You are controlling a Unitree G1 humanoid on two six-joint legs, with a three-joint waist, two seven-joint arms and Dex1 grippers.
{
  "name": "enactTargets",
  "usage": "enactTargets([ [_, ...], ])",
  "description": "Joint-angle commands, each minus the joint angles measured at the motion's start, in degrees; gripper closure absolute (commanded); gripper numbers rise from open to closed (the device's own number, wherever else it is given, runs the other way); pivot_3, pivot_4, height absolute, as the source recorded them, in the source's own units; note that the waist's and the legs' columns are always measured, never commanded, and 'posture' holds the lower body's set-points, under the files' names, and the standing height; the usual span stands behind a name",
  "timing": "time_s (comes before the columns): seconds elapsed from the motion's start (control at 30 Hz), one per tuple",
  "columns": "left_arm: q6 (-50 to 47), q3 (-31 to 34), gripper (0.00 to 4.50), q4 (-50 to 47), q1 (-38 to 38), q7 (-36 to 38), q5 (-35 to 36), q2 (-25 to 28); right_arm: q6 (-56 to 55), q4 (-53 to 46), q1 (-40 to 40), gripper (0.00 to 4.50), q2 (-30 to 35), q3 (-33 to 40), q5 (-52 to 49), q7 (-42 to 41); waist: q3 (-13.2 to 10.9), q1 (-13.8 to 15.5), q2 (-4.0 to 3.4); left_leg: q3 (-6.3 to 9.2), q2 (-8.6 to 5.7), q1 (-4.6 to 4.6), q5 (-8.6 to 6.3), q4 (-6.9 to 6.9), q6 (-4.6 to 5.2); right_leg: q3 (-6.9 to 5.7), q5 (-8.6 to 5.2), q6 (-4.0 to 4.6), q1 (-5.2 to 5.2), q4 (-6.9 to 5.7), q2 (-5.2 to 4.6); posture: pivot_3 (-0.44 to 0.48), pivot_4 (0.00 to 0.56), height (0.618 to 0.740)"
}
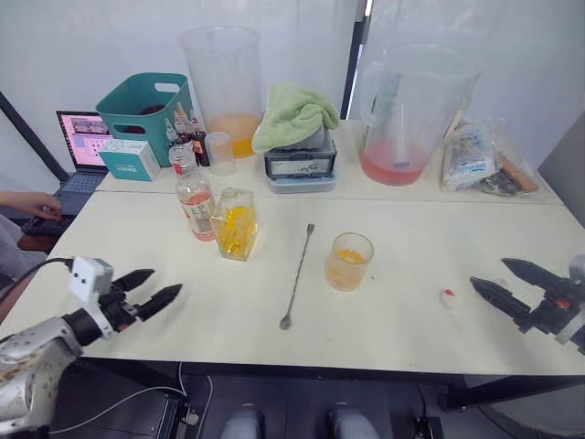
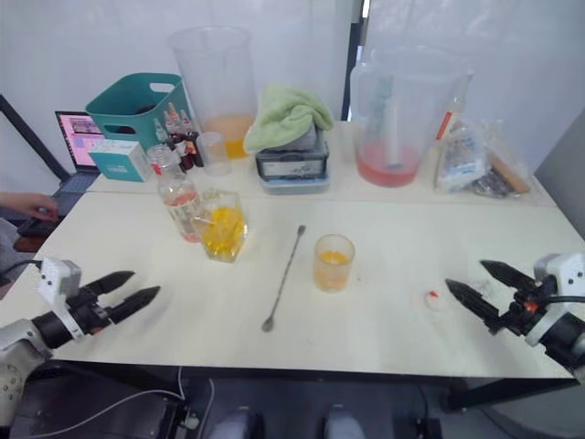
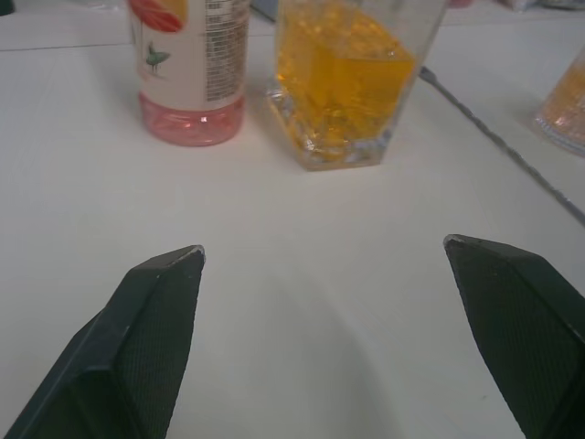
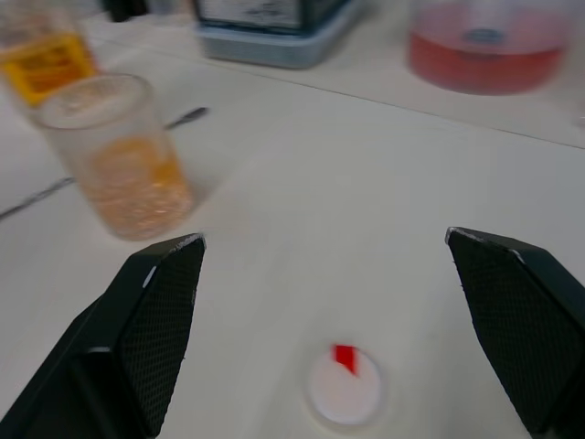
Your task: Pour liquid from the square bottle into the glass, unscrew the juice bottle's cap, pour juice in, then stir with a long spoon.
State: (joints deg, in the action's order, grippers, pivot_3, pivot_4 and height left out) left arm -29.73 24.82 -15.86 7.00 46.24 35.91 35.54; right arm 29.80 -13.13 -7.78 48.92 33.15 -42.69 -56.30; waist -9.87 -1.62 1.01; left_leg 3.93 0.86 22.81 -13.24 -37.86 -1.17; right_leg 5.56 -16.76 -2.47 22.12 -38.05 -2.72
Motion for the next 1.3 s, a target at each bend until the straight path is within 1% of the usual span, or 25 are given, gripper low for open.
enactTargets([
  [0.03,-5.98,-5.36,0.06,-13.14,1.46,-8.79,1.50,-3.06,2.71,-0.20,3.42,0.00,4.32,-4.22,-2.89,-7.79,0.01,0.39,0.02,0.00,-0.01,0.00,0.00,-0.01,0.00,0.00,0.00,0.00,-0.03,0.04,0.02,0.000,0.150,0.740],
  [0.13,-8.66,-10.87,0.06,-18.90,1.83,-13.96,-0.54,-5.31,3.26,1.26,6.74,0.00,6.92,-8.59,-2.49,-12.87,0.02,0.72,0.03,-0.03,-0.08,-0.02,0.00,-0.02,0.00,0.01,0.00,0.00,-0.04,0.07,0.06,0.000,0.150,0.740],
  [0.23,-10.79,-19.54,0.06,-24.13,0.94,-20.99,-5.06,-8.24,4.50,1.74,11.03,0.00,8.60,-12.71,-2.69,-16.70,0.02,0.75,0.03,-0.05,-0.08,-0.02,0.00,-0.03,0.00,0.02,0.00,0.00,-0.04,0.08,0.09,0.000,0.150,0.740],
  [0.37,-11.76,-28.27,0.06,-26.52,0.18,-28.73,-12.32,-11.41,6.41,-0.18,13.59,0.00,8.71,-14.31,-3.84,-17.61,0.02,0.89,0.04,-0.06,-0.09,-0.01,0.00,-0.04,0.00,0.04,0.00,0.00,-0.03,0.08,0.12,0.000,0.150,0.740],
  [0.4,-11.79,-29.36,0.06,-26.63,0.03,-29.63,-13.28,-11.90,6.96,-0.64,14.13,0.00,8.55,-14.50,-4.14,-17.47,0.02,0.88,0.03,-0.05,-0.10,0.00,0.00,-0.04,0.00,0.04,0.00,0.00,-0.03,0.07,0.11,0.000,0.150,0.740],
  [0.53,-12.77,-37.15,0.06,-23.47,-4.01,-35.78,-18.51,-17.99,9.59,-4.03,15.31,0.00,8.12,-15.14,-6.37,-16.47,0.02,1.10,0.04,-0.05,-0.12,0.01,0.00,-0.04,0.00,0.04,0.00,0.00,-0.04,0.10,0.11,0.000,0.150,0.740],
  [0.63,-12.58,-40.49,0.06,-19.02,-7.79,-38.00,-22.15,-20.95,11.03,-5.90,15.38,0.00,7.92,-14.94,-7.32,-15.07,0.02,1.18,0.05,-0.04,-0.15,0.03,0.00,-0.08,0.00,0.04,0.00,-0.01,-0.05,0.10,0.13,0.000,0.150,0.740],
  [0.77,-12.90,-42.44,0.06,-14.17,-11.15,-39.02,-24.76,-23.36,12.36,-7.18,15.52,0.00,7.81,-14.58,-8.11,-13.54,0.03,1.04,0.06,-0.05,-0.16,0.04,0.00,-0.08,0.00,0.04,0.00,-0.01,-0.04,0.10,0.13,0.000,0.150,0.740],
  [0.87,-18.19,-45.34,0.06,-7.56,-14.89,-41.54,-27.97,-25.77,13.61,-7.89,15.73,0.00,8.34,-12.89,-9.64,-12.58,0.03,1.05,0.05,-0.04,-0.16,0.03,0.00,-0.08,0.01,0.04,0.00,-0.01,-0.03,0.07,0.13,0.000,0.150,0.740],
  [0.93,-20.79,-45.29,0.06,-5.55,-16.04,-42.28,-28.77,-27.07,14.23,-8.21,16.19,0.00,8.41,-12.61,-10.48,-11.90,0.07,1.40,0.05,-0.02,-0.20,0.01,0.01,-0.13,0.01,0.04,0.00,-0.02,-0.13,0.08,0.12,0.000,0.150,0.740],
  [1.03,-22.95,-46.11,0.87,-4.06,-17.62,-41.18,-29.29,-27.51,14.63,-8.76,16.85,0.00,8.15,-12.72,-10.81,-10.95,0.13,1.63,0.06,-0.02,-0.21,-0.05,0.01,-0.19,0.01,0.04,-0.01,-0.03,-0.24,0.09,0.12,0.000,0.150,0.740],
  [1.07,-23.30,-46.10,1.22,-3.85,-17.71,-40.78,-29.26,-27.56,14.68,-8.81,17.15,0.00,7.98,-12.78,-10.91,-10.60,0.13,1.68,0.06,-0.02,-0.20,-0.11,0.01,-0.19,0.01,0.04,-0.01,-0.03,-0.29,0.09,0.13,0.000,0.150,0.740],
  [1.13,-23.62,-45.86,1.80,-3.75,-17.67,-40.41,-29.26,-27.71,14.72,-8.83,17.42,0.00,7.85,-12.87,-11.14,-10.15,0.13,1.70,0.06,-0.02,-0.20,-0.29,0.01,-0.19,0.01,0.03,-0.02,-0.05,-0.49,0.12,0.13,0.000,0.150,0.740],
  [1.17,-23.85,-45.56,2.20,-4.04,-17.46,-40.11,-29.16,-27.37,14.61,-8.83,17.47,0.00,7.85,-12.98,-11.06,-10.01,0.13,1.71,0.06,-0.02,-0.20,-0.48,0.00,-0.17,0.01,0.02,-0.05,-0.09,-0.76,0.27,0.13,0.000,0.150,0.740],
  [1.2,-24.08,-45.29,2.51,-4.35,-17.28,-39.81,-29.14,-26.90,14.50,-8.85,17.50,0.00,7.86,-13.08,-11.00,-9.88,0.13,1.70,0.05,-0.01,-0.19,-0.58,0.00,-0.14,0.00,0.01,-0.06,-0.11,-0.91,0.39,0.12,0.000,0.150,0.740],
  [1.3,-24.65,-44.57,3.55,-5.25,-16.83,-38.89,-28.83,-25.86,14.26,-8.99,17.47,0.00,7.83,-13.21,-11.00,-9.54,0.14,1.68,0.05,-0.01,-0.20,-0.58,-0.01,-0.13,0.00,0.01,-0.06,-0.12,-0.96,0.48,0.11,0.000,0.150,0.740],
])
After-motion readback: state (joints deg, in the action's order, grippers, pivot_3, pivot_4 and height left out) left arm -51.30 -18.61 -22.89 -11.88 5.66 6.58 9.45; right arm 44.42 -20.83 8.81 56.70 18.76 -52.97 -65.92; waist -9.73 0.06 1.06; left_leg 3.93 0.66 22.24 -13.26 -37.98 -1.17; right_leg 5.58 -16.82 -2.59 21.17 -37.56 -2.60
